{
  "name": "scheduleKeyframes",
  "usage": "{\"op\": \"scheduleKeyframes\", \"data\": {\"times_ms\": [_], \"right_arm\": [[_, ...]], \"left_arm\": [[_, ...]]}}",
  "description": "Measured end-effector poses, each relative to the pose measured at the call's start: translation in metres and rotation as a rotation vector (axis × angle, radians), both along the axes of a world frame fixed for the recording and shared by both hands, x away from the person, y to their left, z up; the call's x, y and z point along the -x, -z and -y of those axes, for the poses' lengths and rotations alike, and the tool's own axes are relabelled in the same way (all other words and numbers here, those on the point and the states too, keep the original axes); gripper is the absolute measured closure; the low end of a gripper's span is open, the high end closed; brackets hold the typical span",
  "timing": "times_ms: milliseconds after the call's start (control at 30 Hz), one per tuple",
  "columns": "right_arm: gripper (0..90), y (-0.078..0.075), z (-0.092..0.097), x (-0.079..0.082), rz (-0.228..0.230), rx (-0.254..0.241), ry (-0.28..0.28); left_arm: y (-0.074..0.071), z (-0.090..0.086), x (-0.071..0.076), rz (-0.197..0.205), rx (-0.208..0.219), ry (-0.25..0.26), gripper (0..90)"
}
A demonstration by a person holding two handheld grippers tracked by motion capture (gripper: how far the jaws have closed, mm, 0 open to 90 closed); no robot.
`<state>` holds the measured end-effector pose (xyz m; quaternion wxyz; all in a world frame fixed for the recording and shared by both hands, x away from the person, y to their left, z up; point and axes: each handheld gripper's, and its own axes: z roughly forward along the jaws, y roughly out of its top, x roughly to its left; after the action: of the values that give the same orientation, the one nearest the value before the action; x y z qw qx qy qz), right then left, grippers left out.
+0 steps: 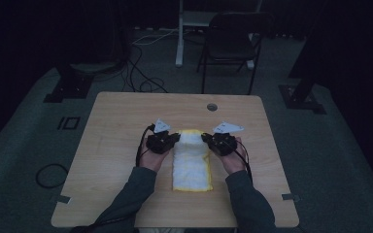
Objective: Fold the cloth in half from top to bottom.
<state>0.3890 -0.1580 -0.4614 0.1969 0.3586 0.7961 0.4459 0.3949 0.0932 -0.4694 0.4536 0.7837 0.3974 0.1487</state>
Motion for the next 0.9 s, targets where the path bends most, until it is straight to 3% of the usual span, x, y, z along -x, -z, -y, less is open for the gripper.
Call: {"op": "scheduleKeyframes", "data": {"times_ms": [467,633,900], "right_arm": [[84.9,0.005,0.003,0.015,-0.008,-0.011,-0.016],[84.9,0.011,0.003,0.023,-0.013,-0.001,-0.030],[84.9,0.018,0.003,0.033,-0.024,-0.005,-0.033]], "left_arm": [[0.001,-0.001,0.018,0.004,0.006,0.017,85.4],[0.012,-0.003,0.028,-0.013,0.025,0.011,85.4],[0.017,-0.003,0.038,-0.023,0.032,0.016,85.3]]}}
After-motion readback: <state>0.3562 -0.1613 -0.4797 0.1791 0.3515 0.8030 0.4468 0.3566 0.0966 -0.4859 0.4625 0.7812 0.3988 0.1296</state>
